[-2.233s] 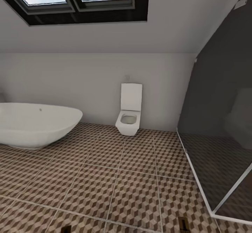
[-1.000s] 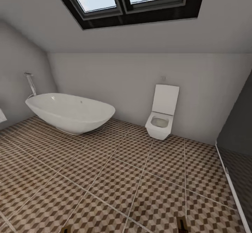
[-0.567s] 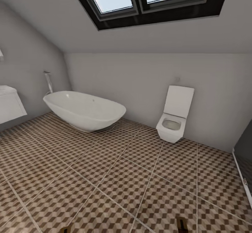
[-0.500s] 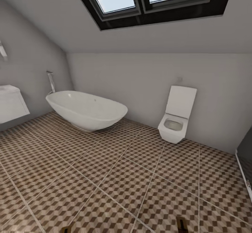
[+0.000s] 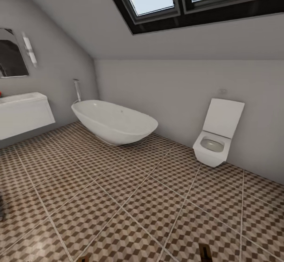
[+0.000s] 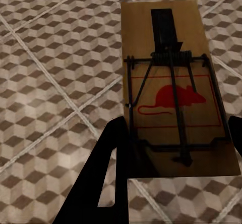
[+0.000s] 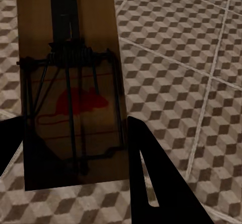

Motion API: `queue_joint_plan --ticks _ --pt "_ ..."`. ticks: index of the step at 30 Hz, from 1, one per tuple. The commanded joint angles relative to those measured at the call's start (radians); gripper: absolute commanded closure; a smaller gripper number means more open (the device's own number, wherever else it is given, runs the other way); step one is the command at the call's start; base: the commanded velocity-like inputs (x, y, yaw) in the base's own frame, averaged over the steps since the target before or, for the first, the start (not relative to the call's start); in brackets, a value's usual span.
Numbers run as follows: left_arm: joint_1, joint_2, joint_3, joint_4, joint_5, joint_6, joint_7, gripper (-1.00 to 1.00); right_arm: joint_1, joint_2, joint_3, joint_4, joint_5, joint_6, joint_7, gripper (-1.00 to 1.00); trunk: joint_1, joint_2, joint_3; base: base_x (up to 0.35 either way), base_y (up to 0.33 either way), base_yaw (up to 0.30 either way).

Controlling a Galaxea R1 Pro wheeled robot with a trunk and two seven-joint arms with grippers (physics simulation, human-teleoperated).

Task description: Take the four mousetraps from the cabinet in the bathroom and place them on the bathroom floor. Make sure all four end up on the same floor surface, and ensure that at least two of them are either under or directly next to the same bathroom sink.

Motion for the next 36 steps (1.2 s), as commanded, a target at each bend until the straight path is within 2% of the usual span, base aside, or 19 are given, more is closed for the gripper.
queue_joint_plan --ticks 1,7,10,15,27,36 --pt "-0.002 -0.002 -0.008 0.003 -0.001 -0.003 0.009 1.00 0.000 -0.001 0.009 -0.002 -0.007 -0.002 -0.004 1.00 0.000 -0.001 -0.001 0.000 0.000 0.253" --pt "-0.002 -0.001 -0.007 0.000 -0.001 -0.001 0.009 1.00 0.000 -0.001 0.009 -0.002 -0.007 -0.003 -0.004 1.00 0.000 -0.001 -0.001 0.000 0.000 0.253" --pt "-0.002 0.022 -0.007 0.000 -0.001 -0.002 0.008 1.00 0.000 -0.001 0.009 -0.002 -0.008 -0.002 -0.004 1.00 0.000 -0.001 -0.001 0.000 0.000 0.253" --pt "-0.002 0.041 -0.007 0.001 0.000 -0.002 0.008 1.00 0.000 0.000 0.009 -0.002 -0.008 -0.003 -0.004 1.00 0.000 -0.001 -0.001 0.000 0.000 0.253" --pt "-0.002 0.044 -0.006 0.002 0.000 -0.001 0.009 1.00 0.000 0.001 0.009 -0.002 -0.008 -0.003 -0.004 1.00 0.000 -0.001 -0.001 0.015 0.000 0.253" --pt "-0.002 0.045 -0.006 0.002 0.000 0.000 0.009 1.00 0.000 -0.003 0.007 0.005 -0.010 0.001 -0.009 1.00 0.000 -0.001 -0.001 0.248 -0.015 0.094"
